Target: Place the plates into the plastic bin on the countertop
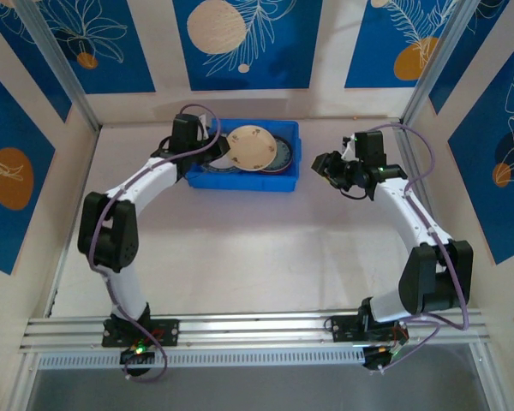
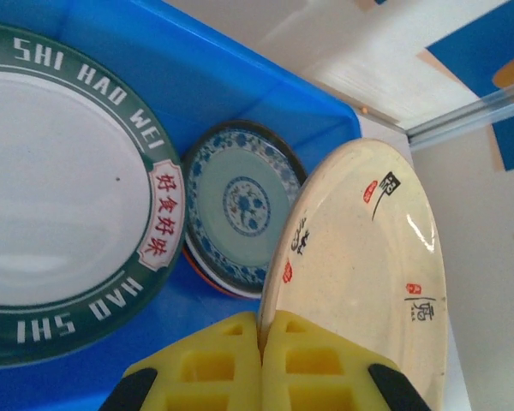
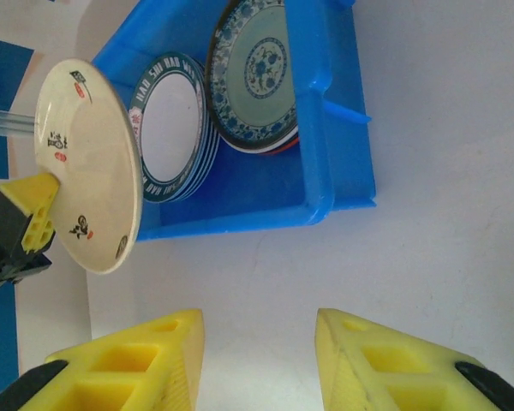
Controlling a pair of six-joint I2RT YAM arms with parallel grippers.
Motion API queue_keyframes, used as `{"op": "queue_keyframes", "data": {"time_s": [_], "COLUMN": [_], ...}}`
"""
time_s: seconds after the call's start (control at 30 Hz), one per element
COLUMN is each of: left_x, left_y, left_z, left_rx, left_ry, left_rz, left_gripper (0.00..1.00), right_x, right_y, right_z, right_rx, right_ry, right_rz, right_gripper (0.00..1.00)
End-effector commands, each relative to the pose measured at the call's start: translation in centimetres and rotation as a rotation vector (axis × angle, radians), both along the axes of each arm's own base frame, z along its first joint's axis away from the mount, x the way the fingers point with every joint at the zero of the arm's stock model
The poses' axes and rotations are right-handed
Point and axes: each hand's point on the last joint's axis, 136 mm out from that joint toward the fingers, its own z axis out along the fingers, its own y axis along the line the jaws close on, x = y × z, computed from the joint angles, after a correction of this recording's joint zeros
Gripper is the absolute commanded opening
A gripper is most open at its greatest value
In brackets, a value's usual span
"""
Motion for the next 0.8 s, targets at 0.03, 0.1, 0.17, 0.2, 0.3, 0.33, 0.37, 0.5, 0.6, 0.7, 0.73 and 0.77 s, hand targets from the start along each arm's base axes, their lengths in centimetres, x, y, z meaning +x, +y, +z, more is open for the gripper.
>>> {"op": "queue_keyframes", "data": {"time_s": [0.03,0.1,0.17,0.2,0.3,0.33,0.37,0.5,0.6,0.7,0.73,0.77], "left_x": [2.6,3.5,4.2,4.6,5.6,5.8,6.1,6.7,7.1,7.3,7.3,7.4], "left_y": [-0.8,-1.3,-1.9,-2.2,-3.4,-4.0,-4.6,-6.3,-7.0,-6.9,-7.0,-7.0], "left_z": [0.7,-0.3,-1.3,-1.8,-3.2,-3.9,-4.5,-6.4,-8.0,-9.1,-9.2,-9.4], "left_rx": [-0.018,-0.013,-0.012,-0.005,0.013,0.025,0.048,0.062,0.073,0.079,0.078,0.078], "left_ry": [-0.028,-0.018,-0.010,-0.007,-0.001,0.005,0.011,0.003,0.028,0.041,0.042,0.044], "left_rz": [0.045,0.046,0.044,0.043,0.035,0.020,0.008,-0.002,-0.005,0.002,0.001,0.002], "left_gripper": [0.00,0.00,0.00,0.00,0.00,0.00,0.00,0.00,0.00,0.00,0.00,0.00], "right_x": [1.0,1.1,1.2,1.2,1.1,1.1,1.0,1.0,0.9,0.9,0.9,0.9], "right_y": [0.3,0.2,0.2,0.1,0.0,0.0,-0.1,-0.2,-0.3,-0.3,-0.3,-0.3], "right_z": [0.6,0.5,0.5,0.6,0.5,0.5,0.4,0.2,0.1,-0.1,-0.1,-0.3], "right_rx": [0.027,0.025,0.029,0.029,0.032,0.033,0.032,0.041,0.039,0.038,0.039,0.038], "right_ry": [-0.003,0.002,0.003,0.002,0.003,0.003,0.003,0.010,0.013,0.015,0.016,0.020], "right_rz": [0.005,0.003,0.001,0.000,-0.006,-0.004,-0.005,-0.005,-0.008,-0.005,-0.001,-0.002], "right_gripper": [0.39,0.39,0.39,0.39,0.39,0.38,0.38,0.37,0.37,0.37,0.37,0.37]}}
